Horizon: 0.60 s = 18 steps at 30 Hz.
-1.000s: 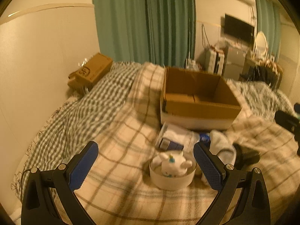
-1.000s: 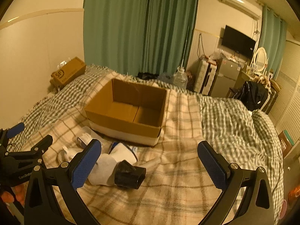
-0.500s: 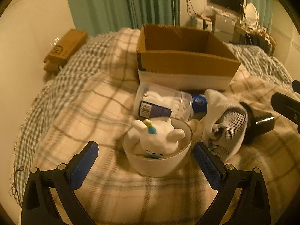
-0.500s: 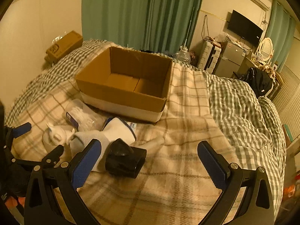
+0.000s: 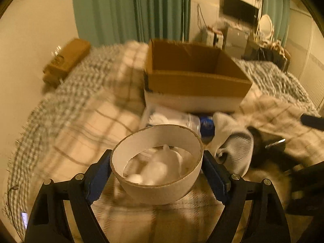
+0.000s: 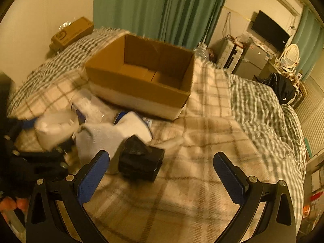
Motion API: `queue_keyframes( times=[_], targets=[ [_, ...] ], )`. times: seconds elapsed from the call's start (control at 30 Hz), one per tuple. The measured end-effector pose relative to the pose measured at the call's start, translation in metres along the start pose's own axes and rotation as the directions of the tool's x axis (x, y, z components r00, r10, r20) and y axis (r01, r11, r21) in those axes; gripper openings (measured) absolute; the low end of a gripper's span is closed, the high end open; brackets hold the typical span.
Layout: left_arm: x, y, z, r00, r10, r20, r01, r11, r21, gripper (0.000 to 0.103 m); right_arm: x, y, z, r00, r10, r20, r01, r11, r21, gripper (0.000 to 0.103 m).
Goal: Organize objects
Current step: 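Grasp the white paper ring with the left gripper while the right gripper grasps the black part, then carry the ring and black part into the box and open both grippers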
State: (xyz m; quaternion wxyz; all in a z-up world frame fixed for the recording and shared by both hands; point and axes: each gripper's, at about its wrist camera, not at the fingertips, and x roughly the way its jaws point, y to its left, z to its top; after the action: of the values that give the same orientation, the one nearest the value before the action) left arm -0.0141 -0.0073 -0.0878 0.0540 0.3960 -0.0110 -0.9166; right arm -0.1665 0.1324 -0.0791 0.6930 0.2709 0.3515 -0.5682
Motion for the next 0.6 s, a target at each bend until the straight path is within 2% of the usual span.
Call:
queue_keyframes(
  times=[0.17, 0.33, 0.37, 0.4, 0.43, 0.47, 0.6],
  targets=[
    [-0.013, 0.008, 0.007, 0.999, 0.015, 0.049, -0.014, 1.000, -0.009, 0.087, 0.013, 0.010, 0.000, 0.999, -0.016, -0.036, 0.015, 0.999, -0.036, 0.099],
    [-0.022, 0.011, 0.011, 0.997, 0.007, 0.082, -0.006, 1.000, -0.011, 0.087, 0.031, 0.019, 0.005, 0.996, -0.002, -0.089, -0.003, 0.998, -0.057, 0.090],
    [-0.023, 0.011, 0.011, 0.996, 0.005, 0.089, -0.004, 1.000, -0.010, 0.087, 0.035, 0.020, 0.005, 0.995, -0.001, -0.101, -0.005, 0.998, -0.060, 0.084],
    [-0.026, 0.011, 0.010, 0.996, 0.002, 0.094, -0.001, 1.000, -0.008, 0.087, 0.039, 0.020, 0.004, 0.993, 0.000, -0.115, -0.007, 0.998, -0.060, 0.071],
    [-0.029, 0.011, 0.011, 0.995, 0.001, 0.102, -0.001, 1.000, -0.006, 0.087, 0.042, 0.018, 0.003, 0.991, 0.009, -0.132, -0.016, 0.998, -0.052, 0.064],
    [-0.031, 0.010, 0.012, 0.994, 0.003, 0.107, -0.003, 1.000, -0.006, 0.087, 0.043, 0.016, 0.002, 0.990, 0.017, -0.140, -0.023, 0.999, -0.043, 0.051],
    [-0.035, 0.012, 0.018, 0.993, 0.002, 0.116, -0.002, 1.000, -0.004, 0.087, 0.033, 0.005, 0.003, 0.992, 0.057, -0.110, -0.058, 0.998, -0.003, 0.048]
  ],
)
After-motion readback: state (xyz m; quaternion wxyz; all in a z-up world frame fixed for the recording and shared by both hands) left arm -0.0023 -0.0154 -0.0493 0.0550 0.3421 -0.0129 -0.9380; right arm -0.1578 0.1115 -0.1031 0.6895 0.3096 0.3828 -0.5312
